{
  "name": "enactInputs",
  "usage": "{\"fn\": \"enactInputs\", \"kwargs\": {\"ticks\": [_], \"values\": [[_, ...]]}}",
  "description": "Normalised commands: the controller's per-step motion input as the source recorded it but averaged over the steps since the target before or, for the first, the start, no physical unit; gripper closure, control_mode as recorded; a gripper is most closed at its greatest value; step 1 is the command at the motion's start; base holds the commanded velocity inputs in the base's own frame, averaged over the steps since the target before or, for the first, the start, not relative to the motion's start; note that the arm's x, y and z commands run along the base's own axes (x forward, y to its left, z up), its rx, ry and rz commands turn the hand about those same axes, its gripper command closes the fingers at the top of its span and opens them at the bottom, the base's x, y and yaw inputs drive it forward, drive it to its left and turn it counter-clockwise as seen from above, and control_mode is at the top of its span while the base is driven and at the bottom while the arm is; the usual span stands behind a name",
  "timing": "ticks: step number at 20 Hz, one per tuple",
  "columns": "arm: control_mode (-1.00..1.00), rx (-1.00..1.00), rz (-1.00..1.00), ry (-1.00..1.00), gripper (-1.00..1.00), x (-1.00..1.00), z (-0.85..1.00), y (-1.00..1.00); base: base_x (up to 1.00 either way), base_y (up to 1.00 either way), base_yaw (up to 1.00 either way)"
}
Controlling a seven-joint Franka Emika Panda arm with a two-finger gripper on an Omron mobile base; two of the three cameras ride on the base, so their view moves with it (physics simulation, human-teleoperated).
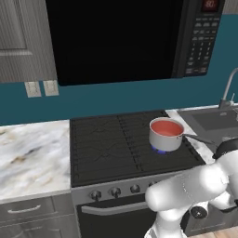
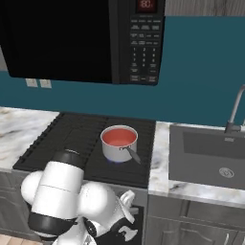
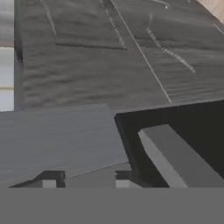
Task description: Wait until the marinara sauce is simmered to a deep red color and then turn off the stove.
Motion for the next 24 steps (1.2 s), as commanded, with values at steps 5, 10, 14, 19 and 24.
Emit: {"fn": "enactInputs", "kwargs": {"ticks": [5,10,14,19,24], "values": [[-1.00,1.00,-0.17,0.42,1.00,-0.18,0.00,-0.77,0.00,0.00,0.00],[-1.00,0.98,-0.24,0.46,1.00,-0.01,0.00,-0.54,0.00,0.00,0.00],[-1.00,0.92,-0.26,0.47,1.00,0.00,0.00,-0.40,0.00,0.00,0.00],[-1.00,0.73,-0.24,0.43,1.00,0.03,0.00,-0.32,0.00,0.00,0.00],[-1.00,0.03,-0.01,0.08,1.00,0.06,0.00,-0.06,0.00,0.00,0.00]]}}
